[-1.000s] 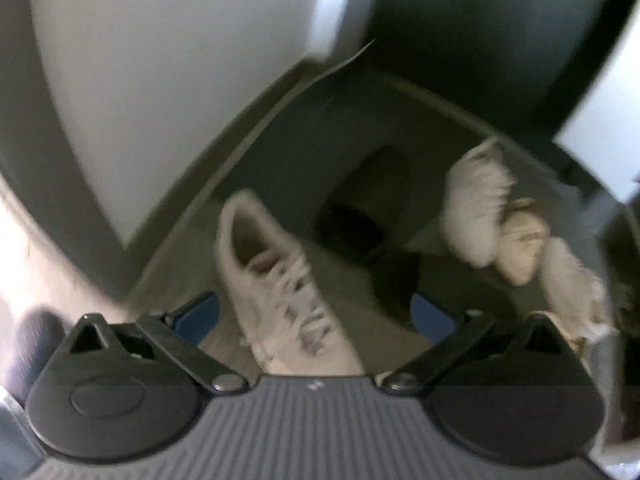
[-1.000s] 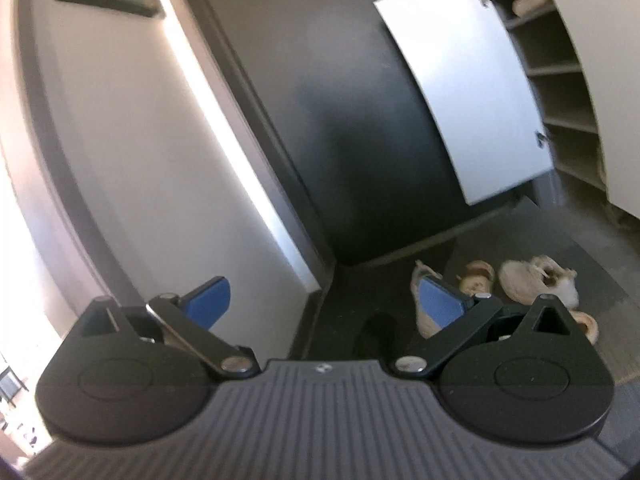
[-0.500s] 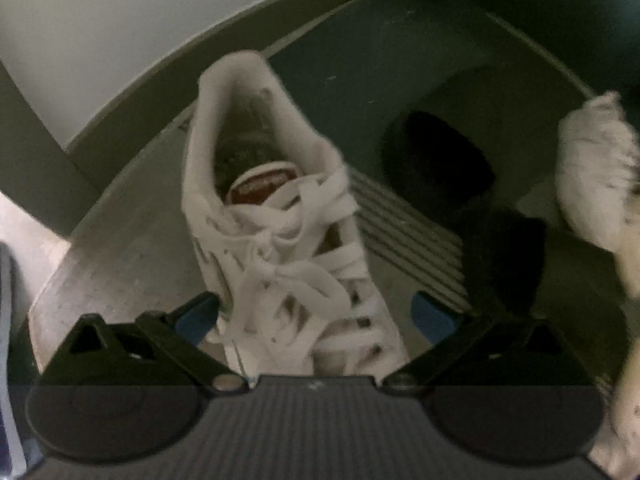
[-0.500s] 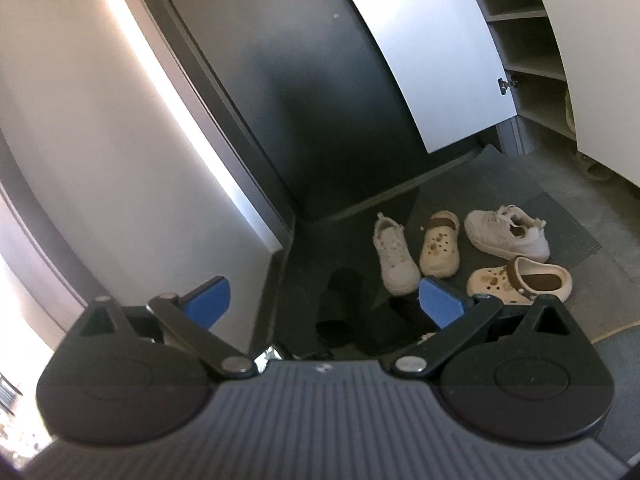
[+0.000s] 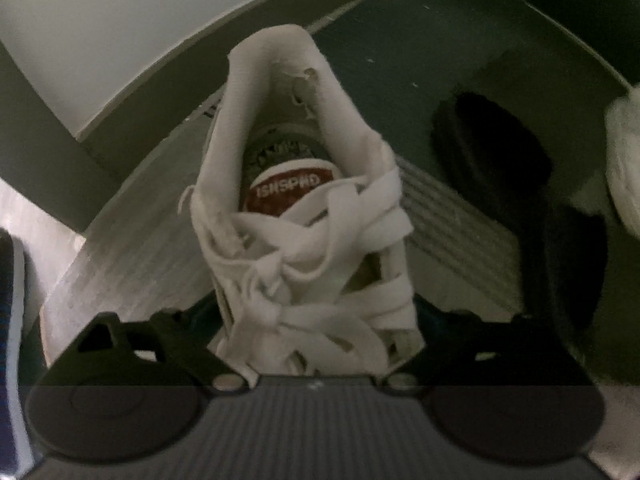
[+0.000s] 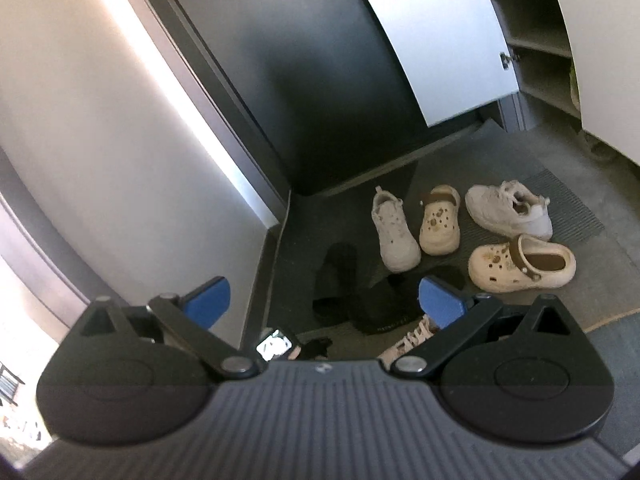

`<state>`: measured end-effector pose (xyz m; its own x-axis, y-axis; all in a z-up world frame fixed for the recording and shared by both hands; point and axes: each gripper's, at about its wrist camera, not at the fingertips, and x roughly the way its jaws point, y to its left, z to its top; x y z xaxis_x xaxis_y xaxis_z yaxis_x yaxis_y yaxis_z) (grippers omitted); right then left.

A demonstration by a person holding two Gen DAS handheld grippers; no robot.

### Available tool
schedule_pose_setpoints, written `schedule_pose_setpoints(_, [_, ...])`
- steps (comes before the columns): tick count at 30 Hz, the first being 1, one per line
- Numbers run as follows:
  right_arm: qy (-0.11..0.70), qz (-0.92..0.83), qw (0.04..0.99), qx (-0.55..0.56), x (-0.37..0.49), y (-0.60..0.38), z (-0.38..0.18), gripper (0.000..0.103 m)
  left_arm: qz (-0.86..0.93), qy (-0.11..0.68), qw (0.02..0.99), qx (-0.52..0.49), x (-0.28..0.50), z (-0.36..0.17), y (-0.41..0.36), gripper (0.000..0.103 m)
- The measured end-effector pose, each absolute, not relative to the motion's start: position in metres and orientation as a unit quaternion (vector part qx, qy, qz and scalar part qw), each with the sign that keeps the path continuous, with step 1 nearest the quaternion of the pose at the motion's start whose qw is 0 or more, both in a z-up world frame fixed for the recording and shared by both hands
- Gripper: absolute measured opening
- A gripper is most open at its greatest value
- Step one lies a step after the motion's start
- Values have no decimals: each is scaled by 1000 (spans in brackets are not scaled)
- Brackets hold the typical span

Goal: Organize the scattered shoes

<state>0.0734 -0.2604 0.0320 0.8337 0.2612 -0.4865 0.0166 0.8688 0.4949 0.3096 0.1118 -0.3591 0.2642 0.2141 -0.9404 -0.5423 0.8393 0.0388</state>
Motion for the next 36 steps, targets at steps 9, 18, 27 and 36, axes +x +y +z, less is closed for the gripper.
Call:
schedule_pose_setpoints(9, [247, 90, 931, 252, 53, -260, 42, 103, 198, 574, 787, -112, 206, -322, 95, 92])
schedule_pose_setpoints(18, [226, 107, 931, 264, 32, -262, 50, 103, 101, 581, 807, -31, 118, -306, 5, 92])
schedule_pose_setpoints(27, [220, 90, 936, 258, 23, -272, 52, 103, 5, 588, 809, 6, 55, -320, -61, 93])
schedule_pose_setpoints(36, [225, 88, 936, 257, 22, -277, 50, 103, -32, 596, 801, 49, 41, -300, -63, 97])
